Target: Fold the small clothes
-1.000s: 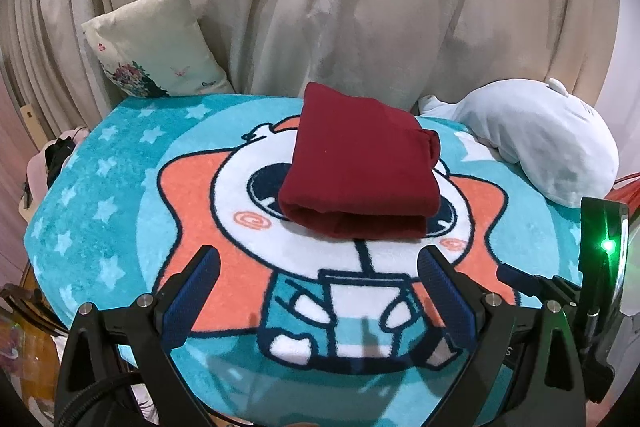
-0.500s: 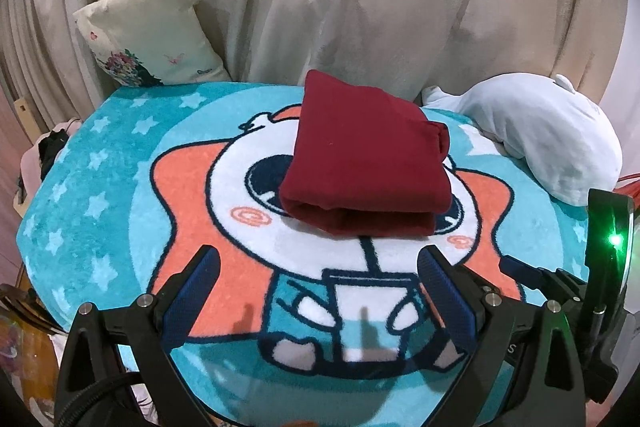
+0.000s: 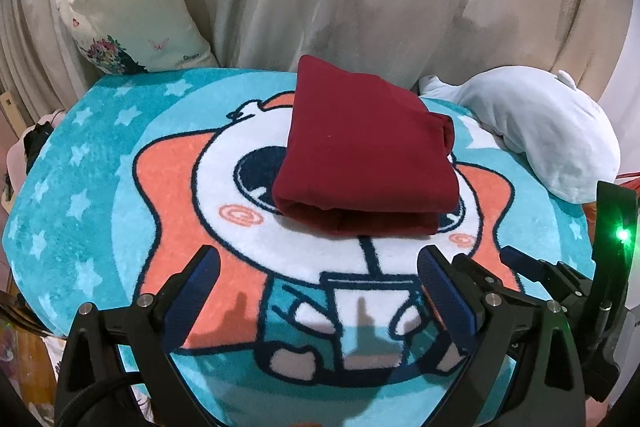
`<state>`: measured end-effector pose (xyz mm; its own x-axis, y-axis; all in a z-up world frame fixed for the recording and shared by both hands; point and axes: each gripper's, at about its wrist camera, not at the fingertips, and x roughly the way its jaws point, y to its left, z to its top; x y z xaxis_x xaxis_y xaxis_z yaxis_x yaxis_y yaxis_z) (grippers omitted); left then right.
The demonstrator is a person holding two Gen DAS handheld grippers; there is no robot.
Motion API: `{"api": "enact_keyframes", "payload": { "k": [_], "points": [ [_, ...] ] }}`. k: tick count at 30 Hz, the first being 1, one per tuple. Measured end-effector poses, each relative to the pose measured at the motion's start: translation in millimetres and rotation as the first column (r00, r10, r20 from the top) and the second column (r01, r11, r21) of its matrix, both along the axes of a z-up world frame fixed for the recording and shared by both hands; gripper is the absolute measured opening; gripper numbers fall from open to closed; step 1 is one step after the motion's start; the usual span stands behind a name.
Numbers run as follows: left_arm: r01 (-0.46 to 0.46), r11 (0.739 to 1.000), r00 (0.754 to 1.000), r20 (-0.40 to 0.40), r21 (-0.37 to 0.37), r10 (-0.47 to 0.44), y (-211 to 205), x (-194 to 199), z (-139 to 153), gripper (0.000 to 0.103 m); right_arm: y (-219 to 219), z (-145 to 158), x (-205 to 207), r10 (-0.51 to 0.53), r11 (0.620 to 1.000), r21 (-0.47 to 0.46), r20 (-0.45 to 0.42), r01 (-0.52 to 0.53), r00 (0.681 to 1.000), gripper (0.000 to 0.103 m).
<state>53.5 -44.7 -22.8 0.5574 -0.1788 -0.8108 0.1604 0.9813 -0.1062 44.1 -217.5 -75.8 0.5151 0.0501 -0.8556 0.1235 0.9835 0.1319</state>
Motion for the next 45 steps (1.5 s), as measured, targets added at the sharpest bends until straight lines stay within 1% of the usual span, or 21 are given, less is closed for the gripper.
{"api": "enact_keyframes", "payload": {
  "k": [12, 23, 45],
  "points": [
    [0.018, 1.0, 0.999, -0.029, 0.013, -0.018, 4, 7, -12, 0.099, 10, -3, 8, 0.008, 0.999, -0.036, 0.0, -0.008, 1.0, 0.071],
    [0.026, 0.999, 1.0, -0.006, 0.029, -0.025, 11, 8, -16, 0.099, 16, -7, 15, 0.009, 0.999, -0.048, 0.002, -0.009, 1.0, 0.071],
    [0.008, 1.0, 0.998, -0.056, -0.006, -0.009, 25, 16, -29, 0.099, 37, -17, 24, 0.05, 0.997, -0.061, -0.019, -0.051, 0.999, 0.072]
  ]
}}
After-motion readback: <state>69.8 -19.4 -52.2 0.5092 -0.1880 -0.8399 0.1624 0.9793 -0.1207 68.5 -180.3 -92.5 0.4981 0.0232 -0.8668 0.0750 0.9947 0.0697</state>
